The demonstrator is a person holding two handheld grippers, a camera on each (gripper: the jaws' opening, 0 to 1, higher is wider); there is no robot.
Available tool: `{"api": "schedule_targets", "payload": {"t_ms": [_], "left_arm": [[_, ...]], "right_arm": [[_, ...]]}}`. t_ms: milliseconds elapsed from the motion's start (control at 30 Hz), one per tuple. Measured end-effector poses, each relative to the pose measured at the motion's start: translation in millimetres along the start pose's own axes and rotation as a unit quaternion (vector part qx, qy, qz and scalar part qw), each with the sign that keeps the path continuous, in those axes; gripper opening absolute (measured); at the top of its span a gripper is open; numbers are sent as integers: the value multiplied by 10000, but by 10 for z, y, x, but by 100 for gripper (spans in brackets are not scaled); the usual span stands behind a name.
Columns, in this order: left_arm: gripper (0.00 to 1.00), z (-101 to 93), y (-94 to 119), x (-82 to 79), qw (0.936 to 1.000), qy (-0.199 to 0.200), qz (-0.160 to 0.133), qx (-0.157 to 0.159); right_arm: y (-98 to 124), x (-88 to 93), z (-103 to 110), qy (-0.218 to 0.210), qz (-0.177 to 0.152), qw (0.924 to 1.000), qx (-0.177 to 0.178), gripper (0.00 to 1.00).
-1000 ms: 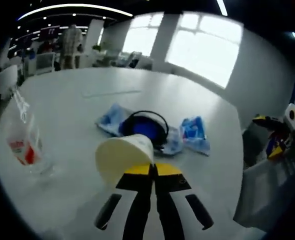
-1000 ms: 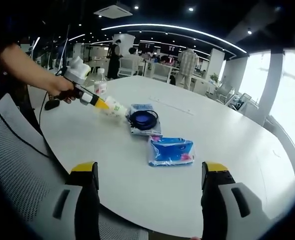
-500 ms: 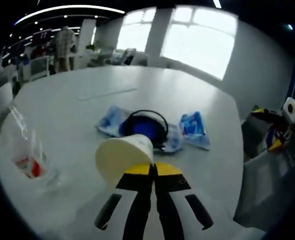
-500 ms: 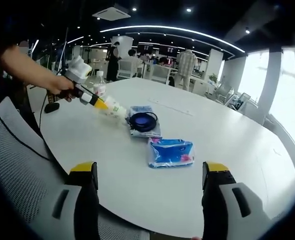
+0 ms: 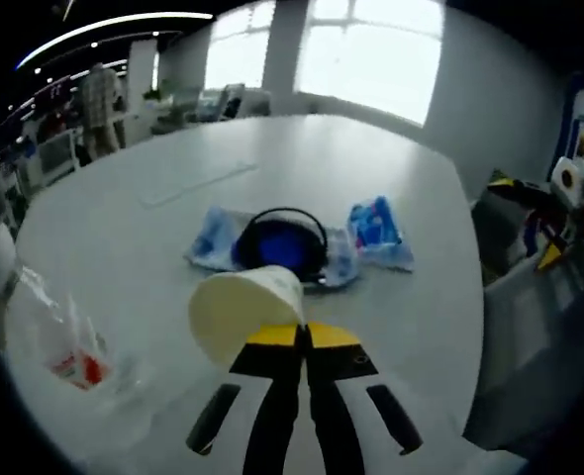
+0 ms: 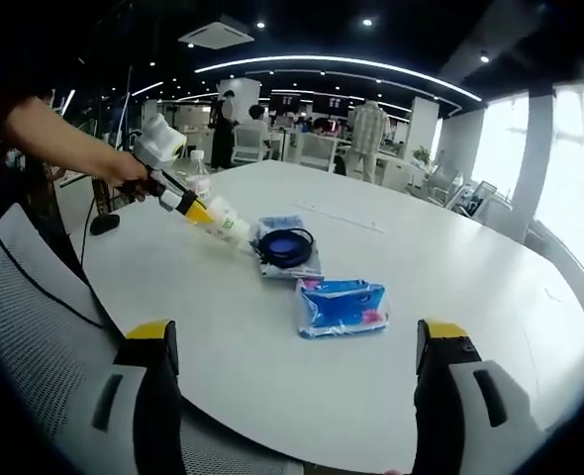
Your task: Arrange the tabletop items into an orderly group along one side of the table until the central work area is clear of visible clutter.
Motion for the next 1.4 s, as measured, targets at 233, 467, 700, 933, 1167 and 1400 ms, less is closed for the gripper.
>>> {"api": "schedule_targets", "payload": {"t_ms": [233,467,700,933,1167,1400], "left_arm": [[0,44,-7,-58,9982,-424,396,156],[0,79,-30,-111,9909,-938,897,354],[0,132,-9,-153,9857,-1108,1182,462],[0,231,36,-204,9810,-1186,1466,451],[0,333,57,-256,9721,-1412,1812,477],[0,424,38,-281,9602,-1632,2202,531]], "right_arm": [[1,-1,-3,-35,-14,10000,3,100],[0,3,-1,-6,-14,10000,28,100],[5,-3,-7,-4,-34,10000,50,99],[1,0,7,2,-17,10000,-13,99],[-2,2,8,16,0,10000,-20,99],[1,0,-7,17,0,10000,26,98]]}}
Point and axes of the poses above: the point that each gripper's makers call its tool centre point, and the gripper's own axes: y roughly backward along the fingers, z roughly to its left, x roughly out of its underside, the point moved 8 cm from there along y, roughly backward along the fingers, and after that the axes turned 3 degrees about -y, right-handed, at the moved point
